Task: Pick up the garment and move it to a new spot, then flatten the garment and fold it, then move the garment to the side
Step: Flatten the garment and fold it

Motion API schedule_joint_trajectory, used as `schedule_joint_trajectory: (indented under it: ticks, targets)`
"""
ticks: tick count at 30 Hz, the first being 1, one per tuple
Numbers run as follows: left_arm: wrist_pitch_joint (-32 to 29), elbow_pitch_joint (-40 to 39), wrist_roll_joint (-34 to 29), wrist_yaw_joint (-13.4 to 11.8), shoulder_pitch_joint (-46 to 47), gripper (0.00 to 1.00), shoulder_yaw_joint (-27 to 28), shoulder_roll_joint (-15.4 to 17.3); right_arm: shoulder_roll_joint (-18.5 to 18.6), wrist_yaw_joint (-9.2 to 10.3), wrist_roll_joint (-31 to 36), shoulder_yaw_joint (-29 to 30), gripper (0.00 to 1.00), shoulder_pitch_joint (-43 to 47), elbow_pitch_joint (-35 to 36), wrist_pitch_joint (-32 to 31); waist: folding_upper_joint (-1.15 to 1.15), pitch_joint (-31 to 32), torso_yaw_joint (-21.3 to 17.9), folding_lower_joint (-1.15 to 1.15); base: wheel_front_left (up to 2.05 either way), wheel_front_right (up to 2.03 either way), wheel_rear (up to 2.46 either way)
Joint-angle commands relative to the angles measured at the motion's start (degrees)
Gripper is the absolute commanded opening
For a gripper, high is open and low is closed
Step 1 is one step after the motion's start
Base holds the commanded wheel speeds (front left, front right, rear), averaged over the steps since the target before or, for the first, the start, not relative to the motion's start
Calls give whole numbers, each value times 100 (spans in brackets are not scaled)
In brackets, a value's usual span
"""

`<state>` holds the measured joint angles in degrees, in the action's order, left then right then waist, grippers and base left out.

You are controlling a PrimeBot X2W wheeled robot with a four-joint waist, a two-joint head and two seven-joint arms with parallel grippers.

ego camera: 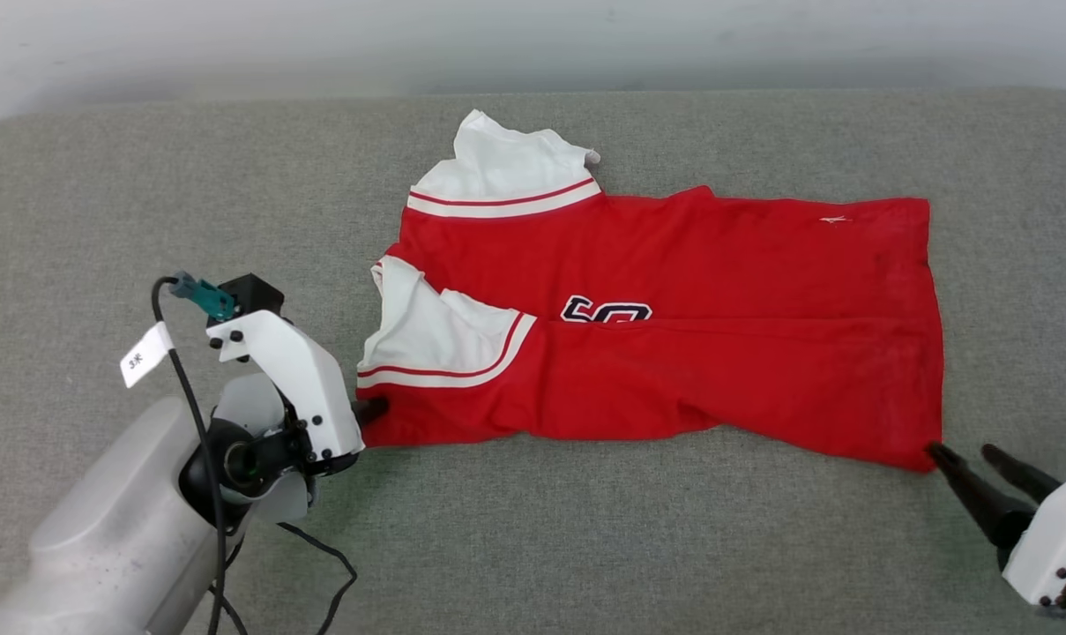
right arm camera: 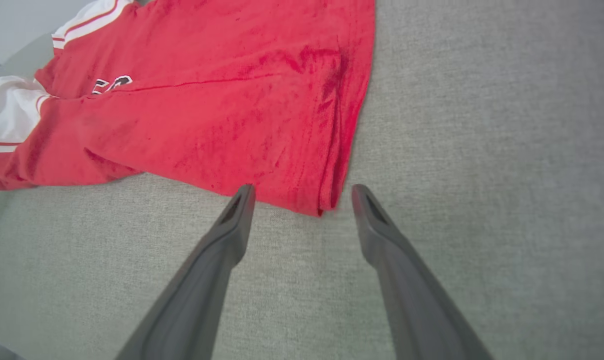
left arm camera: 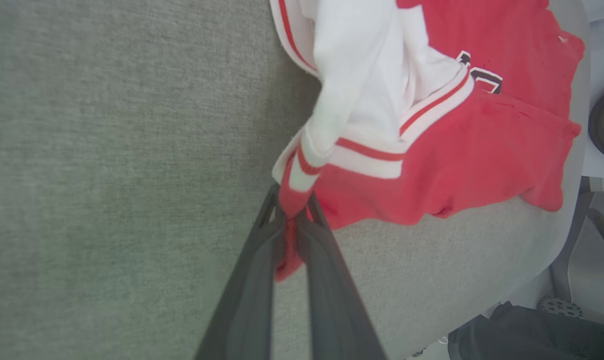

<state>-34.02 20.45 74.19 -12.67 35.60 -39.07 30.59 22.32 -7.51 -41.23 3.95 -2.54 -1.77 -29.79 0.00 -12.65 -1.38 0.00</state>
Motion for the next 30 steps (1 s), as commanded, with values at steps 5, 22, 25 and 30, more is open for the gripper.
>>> schedule_joint_trajectory:
  ticks: [5,22,25,30]
  targets:
    - [34,15,-29,15,-52,0,-46,-86,-293,5,353,321,100,-87,-30,-386,0,-22,38,0,0,0,0]
    - [95,263,-121,189,150,0,-186,-357,-519,8,732,215,100,-953,-1646,-449,0,-53,243,0,0,0,0]
    - [103,315,-109,225,128,0,-172,-336,-479,8,675,125,93,-988,-1804,-407,0,-39,247,0,0,0,0]
    - [106,378,-63,291,31,0,-152,-288,-348,5,599,-100,0,-1034,-1984,-303,0,-5,237,0,0,0,0]
